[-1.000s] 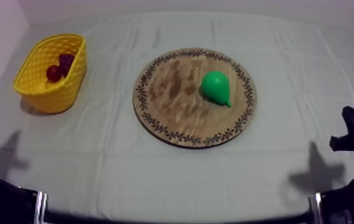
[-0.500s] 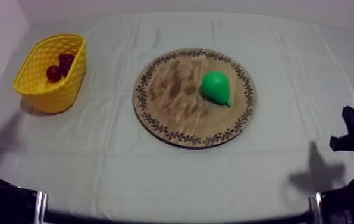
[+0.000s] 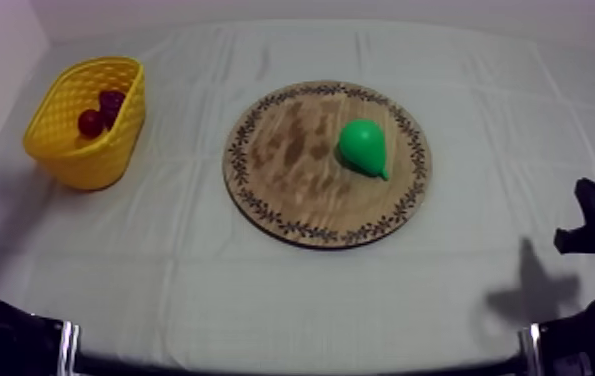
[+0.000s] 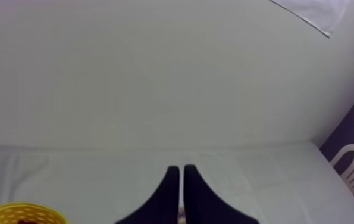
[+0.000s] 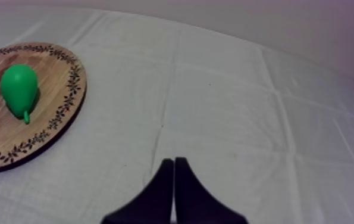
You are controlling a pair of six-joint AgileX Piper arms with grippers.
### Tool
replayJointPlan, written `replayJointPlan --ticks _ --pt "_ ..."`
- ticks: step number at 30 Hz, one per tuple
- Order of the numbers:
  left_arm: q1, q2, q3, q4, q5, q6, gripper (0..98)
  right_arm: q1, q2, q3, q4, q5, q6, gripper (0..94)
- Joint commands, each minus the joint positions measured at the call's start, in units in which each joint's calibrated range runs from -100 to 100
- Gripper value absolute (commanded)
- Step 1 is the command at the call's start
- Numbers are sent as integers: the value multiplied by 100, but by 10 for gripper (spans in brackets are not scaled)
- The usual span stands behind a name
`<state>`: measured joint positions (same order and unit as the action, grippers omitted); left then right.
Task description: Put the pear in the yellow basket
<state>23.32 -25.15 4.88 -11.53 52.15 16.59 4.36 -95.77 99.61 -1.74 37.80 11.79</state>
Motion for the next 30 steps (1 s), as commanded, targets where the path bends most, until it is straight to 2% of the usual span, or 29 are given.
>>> replayJointPlan --ticks 1,9,19,26,30 --pt "173 692 -767 -107 311 137 0 0 1 5 1 -6 1 5" --pt "559 2080 -1923 -288 1014 365 0 0 1 5 1 -6 1 5" --pt "894 3475 -2753 -357 1600 678 0 0 1 5 1 -6 1 5" --pt "1178 4462 -3259 -369 2371 958 0 0 1 5 1 -6 1 5" --pt "1285 4937 -3379 -369 2569 1022 0 0 1 5 1 -6 1 5"
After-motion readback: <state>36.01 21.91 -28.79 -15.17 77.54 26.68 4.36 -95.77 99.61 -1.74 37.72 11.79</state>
